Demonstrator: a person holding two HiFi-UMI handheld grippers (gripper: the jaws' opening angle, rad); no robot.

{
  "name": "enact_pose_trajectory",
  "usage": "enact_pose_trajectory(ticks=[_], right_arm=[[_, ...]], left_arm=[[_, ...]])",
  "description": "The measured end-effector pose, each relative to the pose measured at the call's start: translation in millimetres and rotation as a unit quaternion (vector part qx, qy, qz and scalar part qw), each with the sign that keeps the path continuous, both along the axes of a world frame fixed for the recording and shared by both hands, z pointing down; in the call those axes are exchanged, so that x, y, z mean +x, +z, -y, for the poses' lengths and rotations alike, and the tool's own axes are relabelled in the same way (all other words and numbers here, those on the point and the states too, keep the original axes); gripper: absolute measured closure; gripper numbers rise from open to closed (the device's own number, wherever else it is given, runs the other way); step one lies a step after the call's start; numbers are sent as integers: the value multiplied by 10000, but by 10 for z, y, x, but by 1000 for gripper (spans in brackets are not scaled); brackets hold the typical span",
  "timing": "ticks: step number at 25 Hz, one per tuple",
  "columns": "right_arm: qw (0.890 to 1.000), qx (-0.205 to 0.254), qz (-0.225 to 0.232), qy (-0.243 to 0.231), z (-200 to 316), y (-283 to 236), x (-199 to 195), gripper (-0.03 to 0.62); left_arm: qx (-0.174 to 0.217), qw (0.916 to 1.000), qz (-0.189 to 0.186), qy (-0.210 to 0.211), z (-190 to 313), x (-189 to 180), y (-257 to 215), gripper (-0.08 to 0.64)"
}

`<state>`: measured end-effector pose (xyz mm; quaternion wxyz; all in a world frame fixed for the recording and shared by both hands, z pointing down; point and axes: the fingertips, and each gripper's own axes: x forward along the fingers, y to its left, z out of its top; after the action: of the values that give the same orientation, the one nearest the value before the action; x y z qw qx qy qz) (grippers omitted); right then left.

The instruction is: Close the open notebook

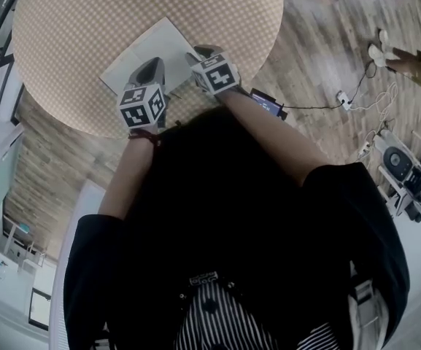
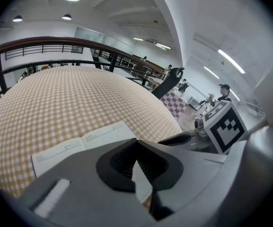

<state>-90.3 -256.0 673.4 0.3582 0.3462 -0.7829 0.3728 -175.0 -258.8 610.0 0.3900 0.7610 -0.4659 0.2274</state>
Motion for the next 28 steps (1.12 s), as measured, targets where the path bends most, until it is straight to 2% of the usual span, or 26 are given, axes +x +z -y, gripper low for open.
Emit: enact_pose_trajectory(ticks=[7, 13, 18, 22, 28], right_arm=[[9988, -452, 31, -190, -111, 242, 53, 419], [9961, -817, 185, -277, -221, 324, -8, 405], [9969, -713, 83, -334, -202, 373, -16, 405], [9975, -608, -79, -364, -212, 372, -6, 405], [9964, -798, -3, -269, -226, 360, 2, 405]], left_arm=[[-146, 9995, -61, -286, -66, -79, 272, 557], [-308, 9993, 77, -215, -152, -144, 447, 557], [-553, 9979, 225, -267, -264, -247, 692, 557], [-595, 9976, 264, -219, -263, -266, 752, 557], [-725, 9971, 204, -141, -243, -263, 882, 557]])
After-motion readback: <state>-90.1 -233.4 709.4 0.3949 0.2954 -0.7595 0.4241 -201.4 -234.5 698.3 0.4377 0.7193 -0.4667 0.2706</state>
